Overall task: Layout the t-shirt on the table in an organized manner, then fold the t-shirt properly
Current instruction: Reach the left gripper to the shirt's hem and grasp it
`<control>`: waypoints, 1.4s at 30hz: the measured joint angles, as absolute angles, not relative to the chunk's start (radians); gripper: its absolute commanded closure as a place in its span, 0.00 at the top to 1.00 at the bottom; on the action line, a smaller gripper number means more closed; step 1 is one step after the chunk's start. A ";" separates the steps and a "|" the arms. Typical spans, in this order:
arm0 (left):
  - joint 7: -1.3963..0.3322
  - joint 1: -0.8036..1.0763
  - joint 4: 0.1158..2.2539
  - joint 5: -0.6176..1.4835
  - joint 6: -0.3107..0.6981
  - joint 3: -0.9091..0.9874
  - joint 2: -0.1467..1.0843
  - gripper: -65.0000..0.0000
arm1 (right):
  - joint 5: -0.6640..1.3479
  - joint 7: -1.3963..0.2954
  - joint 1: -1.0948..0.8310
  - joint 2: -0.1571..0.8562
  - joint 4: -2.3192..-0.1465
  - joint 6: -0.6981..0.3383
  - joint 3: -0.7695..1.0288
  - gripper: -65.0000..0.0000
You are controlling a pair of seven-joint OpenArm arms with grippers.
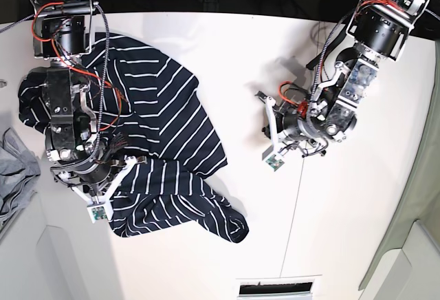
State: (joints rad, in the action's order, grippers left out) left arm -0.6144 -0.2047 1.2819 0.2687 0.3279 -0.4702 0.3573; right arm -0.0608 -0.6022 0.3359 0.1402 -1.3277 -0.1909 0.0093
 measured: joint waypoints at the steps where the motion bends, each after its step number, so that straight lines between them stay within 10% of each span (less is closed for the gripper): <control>1: -0.609 -0.197 1.287 0.273 0.311 -0.471 0.379 0.00 | -0.059 -0.604 0.342 0.155 -1.328 -0.191 0.016 0.00; 10: -0.635 -0.141 1.406 0.340 0.279 -0.470 0.514 0.00 | 0.054 -0.625 0.361 0.254 -1.328 -0.188 0.068 0.00; 16: -0.611 -0.160 1.544 0.360 0.287 -0.471 0.401 0.57 | 0.091 -0.666 0.350 0.231 -1.328 -0.202 0.068 0.00; 28: -0.534 -0.262 1.179 0.323 0.280 -0.468 0.031 0.58 | 0.105 -0.677 0.316 0.224 -1.328 -0.210 0.068 0.00; 36: -0.457 -0.298 1.002 0.107 0.281 -0.481 -0.072 0.56 | 0.109 -0.681 0.293 0.186 -1.328 -0.223 0.068 0.00; 40: -0.440 -0.302 0.971 0.043 0.176 -0.521 -0.077 0.00 | 0.109 -0.678 0.295 0.188 -1.328 -0.227 0.068 0.00; 42: -0.441 -0.305 0.971 0.032 0.146 -0.527 -0.069 0.00 | 0.108 -0.673 0.295 0.188 -1.328 -0.228 0.068 0.00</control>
State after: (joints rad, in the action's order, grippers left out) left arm -0.4412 -0.3054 0.9710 0.0322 0.1459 -0.5266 -0.0692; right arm 0.1081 -0.6731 0.2951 0.1883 -1.3281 -0.2276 0.0681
